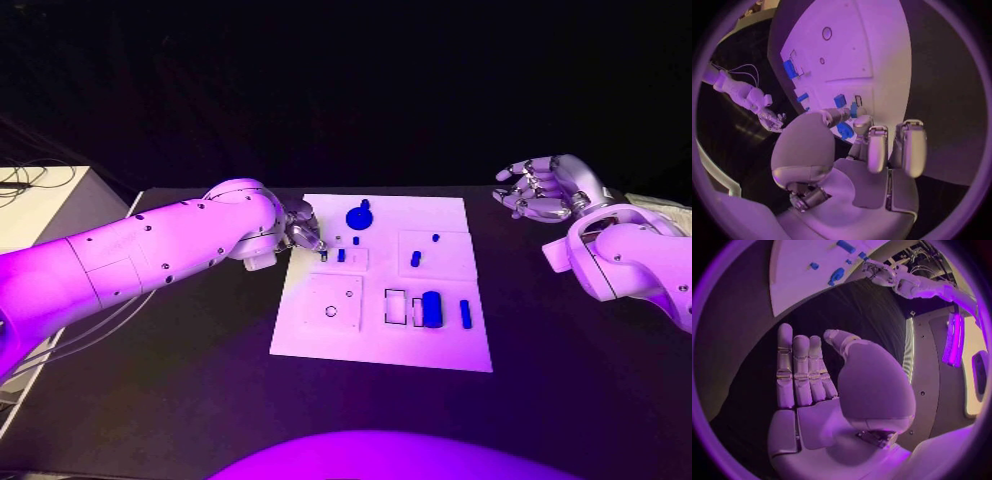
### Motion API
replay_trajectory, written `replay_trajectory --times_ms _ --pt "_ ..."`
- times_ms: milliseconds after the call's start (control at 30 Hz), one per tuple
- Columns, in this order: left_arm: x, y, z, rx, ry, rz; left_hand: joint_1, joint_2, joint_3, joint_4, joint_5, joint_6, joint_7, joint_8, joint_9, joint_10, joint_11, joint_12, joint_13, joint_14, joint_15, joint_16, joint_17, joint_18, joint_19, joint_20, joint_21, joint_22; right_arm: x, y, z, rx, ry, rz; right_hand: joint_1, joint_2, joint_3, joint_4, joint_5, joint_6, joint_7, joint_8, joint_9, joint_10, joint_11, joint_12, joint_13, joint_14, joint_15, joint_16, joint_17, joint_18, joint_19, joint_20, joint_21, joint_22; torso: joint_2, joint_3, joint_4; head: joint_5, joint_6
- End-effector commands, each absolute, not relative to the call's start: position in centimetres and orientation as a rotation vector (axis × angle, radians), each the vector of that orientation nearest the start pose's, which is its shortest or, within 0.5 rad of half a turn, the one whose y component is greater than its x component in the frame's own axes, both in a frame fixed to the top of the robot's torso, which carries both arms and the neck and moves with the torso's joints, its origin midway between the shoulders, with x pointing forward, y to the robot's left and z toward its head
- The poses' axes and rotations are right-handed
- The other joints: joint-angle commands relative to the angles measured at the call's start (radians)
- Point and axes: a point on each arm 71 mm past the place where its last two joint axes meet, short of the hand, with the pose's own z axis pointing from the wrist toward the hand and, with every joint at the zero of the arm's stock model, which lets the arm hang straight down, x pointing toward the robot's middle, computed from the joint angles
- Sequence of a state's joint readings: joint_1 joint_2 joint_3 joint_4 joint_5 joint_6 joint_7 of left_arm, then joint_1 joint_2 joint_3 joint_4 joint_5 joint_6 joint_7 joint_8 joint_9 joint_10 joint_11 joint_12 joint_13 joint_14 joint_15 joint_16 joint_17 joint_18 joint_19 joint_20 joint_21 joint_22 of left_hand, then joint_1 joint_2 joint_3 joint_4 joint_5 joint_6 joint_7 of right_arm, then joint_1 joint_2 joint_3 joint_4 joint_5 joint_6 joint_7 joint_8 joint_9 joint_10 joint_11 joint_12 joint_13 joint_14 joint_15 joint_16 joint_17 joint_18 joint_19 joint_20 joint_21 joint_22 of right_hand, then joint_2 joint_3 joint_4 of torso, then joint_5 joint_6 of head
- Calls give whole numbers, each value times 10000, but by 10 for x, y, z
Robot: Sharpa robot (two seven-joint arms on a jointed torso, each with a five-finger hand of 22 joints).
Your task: Assemble the parts on the task board
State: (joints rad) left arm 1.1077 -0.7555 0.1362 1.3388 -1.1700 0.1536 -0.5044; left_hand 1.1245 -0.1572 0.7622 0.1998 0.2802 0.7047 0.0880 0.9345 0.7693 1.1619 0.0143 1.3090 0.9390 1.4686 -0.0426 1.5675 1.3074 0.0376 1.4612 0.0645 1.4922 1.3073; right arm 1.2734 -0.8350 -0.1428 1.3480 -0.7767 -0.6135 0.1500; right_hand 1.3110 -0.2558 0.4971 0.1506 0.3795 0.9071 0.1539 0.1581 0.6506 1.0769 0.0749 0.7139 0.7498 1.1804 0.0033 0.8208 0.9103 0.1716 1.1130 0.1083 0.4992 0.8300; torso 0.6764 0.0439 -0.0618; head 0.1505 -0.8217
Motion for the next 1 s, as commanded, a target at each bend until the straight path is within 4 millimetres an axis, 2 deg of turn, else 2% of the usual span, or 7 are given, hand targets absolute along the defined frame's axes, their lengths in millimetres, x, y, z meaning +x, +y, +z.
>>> replay_trajectory --times_ms 33,267,367,1000 --pt "513 228 -224 -2721 22286 -3809 -27 108 1869 -1793 31 64 4 67 3 58 -6 31 10 1022 -34 33 2634 -41 219 -48 68 1316 520 -266 -178 4630 14327 8268 -3 -28 44 5 65 2 38 -41 15 17 -39 -60 -16 -50 17 -58 -13 110 72 23 -52 -15 -9 -3 8 1 -28" --pt "513 227 -225 -2695 22299 -3825 -34 100 1881 -1803 29 69 2 67 2 61 -8 29 8 1022 -36 33 2634 -41 221 -50 69 1318 520 -266 -178 4631 14343 8300 -3 -27 44 2 66 4 37 -39 22 17 -40 -70 -40 -50 16 -72 -29 111 81 23 -73 -34 -15 -6 21 14 -60" --pt "512 227 -226 -2673 22290 -3820 -34 100 1881 -1803 29 69 2 67 2 61 -8 29 8 1022 -36 33 2634 -41 221 -50 69 1318 520 -266 -178 4622 14354 8316 -3 -27 44 2 66 4 37 -39 22 17 -40 -70 -40 -50 16 -72 -29 111 81 23 -73 -34 -17 -2 5 26 -55" --pt "511 225 -233 -2615 22398 -3758 -49 90 1899 -1811 23 77 2 65 0 63 -9 25 0 1022 -38 33 2634 -38 214 -53 64 1307 520 -266 -179 4658 14478 8416 16 -3 61 -15 73 0 35 -39 43 22 -42 -104 -122 -49 13 -119 -85 112 110 21 -146 -98 -15 -3 1 17 -60"
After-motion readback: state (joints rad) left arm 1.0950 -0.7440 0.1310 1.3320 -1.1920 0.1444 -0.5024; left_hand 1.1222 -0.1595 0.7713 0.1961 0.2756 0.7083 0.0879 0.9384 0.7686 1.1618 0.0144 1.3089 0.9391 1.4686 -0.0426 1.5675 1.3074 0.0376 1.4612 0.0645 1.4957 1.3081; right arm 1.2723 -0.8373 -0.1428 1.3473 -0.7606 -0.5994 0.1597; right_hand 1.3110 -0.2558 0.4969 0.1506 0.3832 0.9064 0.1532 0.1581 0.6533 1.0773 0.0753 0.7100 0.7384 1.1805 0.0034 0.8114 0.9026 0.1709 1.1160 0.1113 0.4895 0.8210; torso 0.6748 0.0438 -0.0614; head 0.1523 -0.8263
